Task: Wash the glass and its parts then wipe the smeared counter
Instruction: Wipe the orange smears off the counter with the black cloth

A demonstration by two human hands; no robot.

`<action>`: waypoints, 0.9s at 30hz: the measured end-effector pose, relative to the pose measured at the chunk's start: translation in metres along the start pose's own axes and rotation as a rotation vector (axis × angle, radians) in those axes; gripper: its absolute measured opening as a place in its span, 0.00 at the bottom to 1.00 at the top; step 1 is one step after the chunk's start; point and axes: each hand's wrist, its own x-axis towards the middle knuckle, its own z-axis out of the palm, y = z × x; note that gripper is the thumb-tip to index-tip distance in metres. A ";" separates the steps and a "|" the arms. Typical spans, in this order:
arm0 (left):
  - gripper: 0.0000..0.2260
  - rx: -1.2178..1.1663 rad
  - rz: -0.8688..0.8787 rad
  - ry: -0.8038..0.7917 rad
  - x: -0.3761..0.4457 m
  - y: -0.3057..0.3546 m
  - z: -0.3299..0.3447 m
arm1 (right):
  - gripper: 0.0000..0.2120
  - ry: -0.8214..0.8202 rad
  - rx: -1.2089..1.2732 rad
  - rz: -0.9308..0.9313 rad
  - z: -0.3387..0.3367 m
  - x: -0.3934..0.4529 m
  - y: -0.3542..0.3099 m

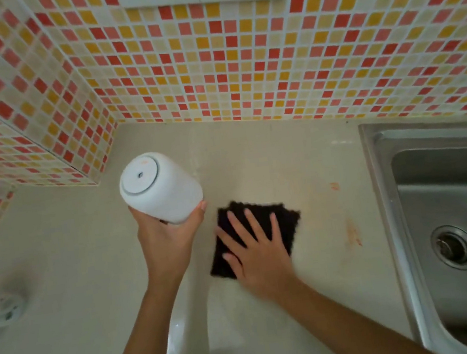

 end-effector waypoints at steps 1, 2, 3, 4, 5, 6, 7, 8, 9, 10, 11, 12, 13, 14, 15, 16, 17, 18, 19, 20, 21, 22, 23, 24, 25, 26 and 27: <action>0.43 0.004 0.006 0.005 0.004 -0.001 0.000 | 0.25 0.024 -0.003 -0.003 -0.001 0.033 0.009; 0.43 0.008 0.009 0.006 0.006 -0.002 0.000 | 0.24 0.003 -0.005 0.032 -0.004 0.066 0.024; 0.43 0.013 0.012 0.004 0.007 -0.003 0.000 | 0.25 -0.034 -0.019 0.098 -0.008 0.093 0.042; 0.43 0.017 0.019 0.004 0.007 -0.005 -0.001 | 0.25 -0.053 -0.030 0.180 -0.011 0.110 0.058; 0.42 0.021 0.026 0.003 0.007 -0.005 -0.001 | 0.25 -0.062 -0.036 0.249 -0.009 0.117 0.067; 0.42 0.024 0.030 -0.001 0.007 -0.006 -0.001 | 0.25 -0.054 -0.029 0.295 -0.007 0.116 0.067; 0.42 0.022 0.028 -0.006 0.006 -0.006 -0.001 | 0.25 -0.027 -0.020 0.316 -0.007 0.104 0.057; 0.43 0.019 0.026 -0.015 0.007 -0.006 0.000 | 0.26 0.001 -0.008 0.295 -0.006 0.084 0.041; 0.43 0.019 0.027 -0.027 0.008 -0.006 0.000 | 0.26 0.019 0.004 0.239 -0.003 0.058 0.022; 0.43 0.025 0.032 -0.037 0.011 -0.006 0.000 | 0.26 0.023 0.005 0.155 0.002 0.030 0.004; 0.42 0.032 0.034 -0.044 0.013 -0.005 0.001 | 0.25 0.008 -0.006 0.062 0.005 0.008 -0.008; 0.42 0.038 0.035 -0.045 0.016 -0.005 0.001 | 0.25 -0.001 -0.018 0.003 0.008 -0.001 -0.009; 0.42 0.044 0.037 -0.044 0.019 -0.006 0.003 | 0.25 -0.010 -0.005 -0.023 0.007 0.006 0.002; 0.42 0.046 0.038 -0.044 0.021 -0.006 0.004 | 0.24 0.011 -0.012 -0.001 0.004 0.021 0.020; 0.42 0.044 0.036 -0.048 0.021 -0.007 0.006 | 0.24 0.030 -0.030 0.065 -0.001 0.040 0.041; 0.42 0.040 0.034 -0.051 0.022 -0.009 0.008 | 0.25 0.025 -0.045 0.156 -0.008 0.058 0.064; 0.41 0.033 0.034 -0.056 0.021 -0.010 0.009 | 0.25 -0.013 -0.049 0.251 -0.015 0.073 0.088; 0.41 0.027 0.026 -0.062 0.018 -0.011 0.013 | 0.25 -0.039 -0.065 0.332 -0.020 0.077 0.112; 0.40 0.026 0.020 -0.060 0.016 -0.012 0.015 | 0.25 -0.051 -0.075 0.372 -0.023 0.073 0.130; 0.40 0.029 0.019 -0.059 0.014 -0.012 0.016 | 0.25 -0.044 -0.065 0.408 -0.023 0.062 0.138; 0.41 0.030 0.021 -0.068 0.012 -0.010 0.018 | 0.25 -0.024 -0.056 0.456 -0.024 0.043 0.139; 0.40 0.029 0.025 -0.078 0.010 -0.009 0.019 | 0.25 0.000 -0.050 0.506 -0.024 0.019 0.133; 0.40 0.023 0.028 -0.084 0.009 -0.006 0.019 | 0.25 0.021 -0.049 0.548 -0.024 -0.009 0.119; 0.40 0.018 0.026 -0.085 0.008 -0.005 0.018 | 0.26 0.025 -0.051 0.565 -0.022 -0.038 0.100; 0.39 0.012 0.023 -0.082 0.009 -0.003 0.018 | 0.26 0.024 -0.056 0.552 -0.019 -0.066 0.078; 0.39 0.002 0.026 -0.076 0.010 -0.001 0.018 | 0.26 0.023 -0.061 0.515 -0.016 -0.087 0.058; 0.38 -0.012 0.031 -0.072 0.010 0.001 0.018 | 0.26 0.029 -0.060 0.457 -0.011 -0.095 0.050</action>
